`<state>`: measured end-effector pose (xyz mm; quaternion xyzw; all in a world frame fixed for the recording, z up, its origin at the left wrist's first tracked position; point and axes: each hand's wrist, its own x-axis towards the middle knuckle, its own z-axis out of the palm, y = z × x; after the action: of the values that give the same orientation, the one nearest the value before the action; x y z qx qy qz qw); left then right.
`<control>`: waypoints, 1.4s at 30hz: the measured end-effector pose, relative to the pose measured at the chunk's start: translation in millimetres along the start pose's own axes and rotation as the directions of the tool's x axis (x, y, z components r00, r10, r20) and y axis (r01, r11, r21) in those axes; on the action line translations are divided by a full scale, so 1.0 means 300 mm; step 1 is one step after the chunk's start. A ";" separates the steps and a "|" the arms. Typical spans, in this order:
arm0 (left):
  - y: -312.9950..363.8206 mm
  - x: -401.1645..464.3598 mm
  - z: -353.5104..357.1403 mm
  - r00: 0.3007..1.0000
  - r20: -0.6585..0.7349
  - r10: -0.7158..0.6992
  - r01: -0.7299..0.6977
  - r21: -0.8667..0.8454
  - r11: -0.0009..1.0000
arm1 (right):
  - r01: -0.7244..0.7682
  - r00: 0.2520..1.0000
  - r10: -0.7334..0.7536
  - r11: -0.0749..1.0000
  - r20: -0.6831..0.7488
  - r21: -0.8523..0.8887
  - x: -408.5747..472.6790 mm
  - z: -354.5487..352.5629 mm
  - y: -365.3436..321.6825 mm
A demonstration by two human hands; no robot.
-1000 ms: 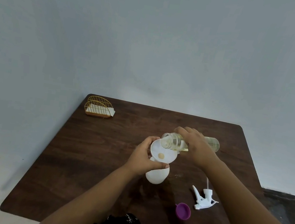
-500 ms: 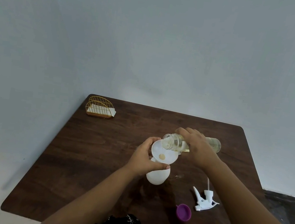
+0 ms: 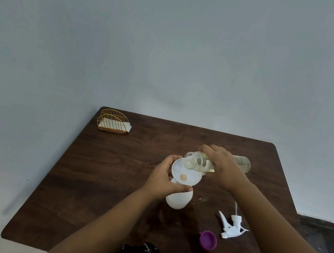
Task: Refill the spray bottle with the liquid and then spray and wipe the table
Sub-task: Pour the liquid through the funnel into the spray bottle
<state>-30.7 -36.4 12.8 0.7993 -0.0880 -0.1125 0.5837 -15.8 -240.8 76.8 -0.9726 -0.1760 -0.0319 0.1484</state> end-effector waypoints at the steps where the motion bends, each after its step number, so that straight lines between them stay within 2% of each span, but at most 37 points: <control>1: -0.001 0.000 0.000 1.000 0.000 -0.001 0.001 0.001 1.000 | 0.000 1.000 0.000 1.000 0.001 0.001 0.000 0.000 0.000; 42: -0.007 0.005 0.005 1.000 -0.011 0.012 -0.012 -0.014 1.000 | 0.016 1.000 -0.016 1.000 0.017 -0.001 -0.001 -0.008 0.006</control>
<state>-29.8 -37.5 10.2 0.7953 -0.0886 -0.1054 0.5904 -15.5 -243.2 78.7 -0.9715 -0.1849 -0.0249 0.1463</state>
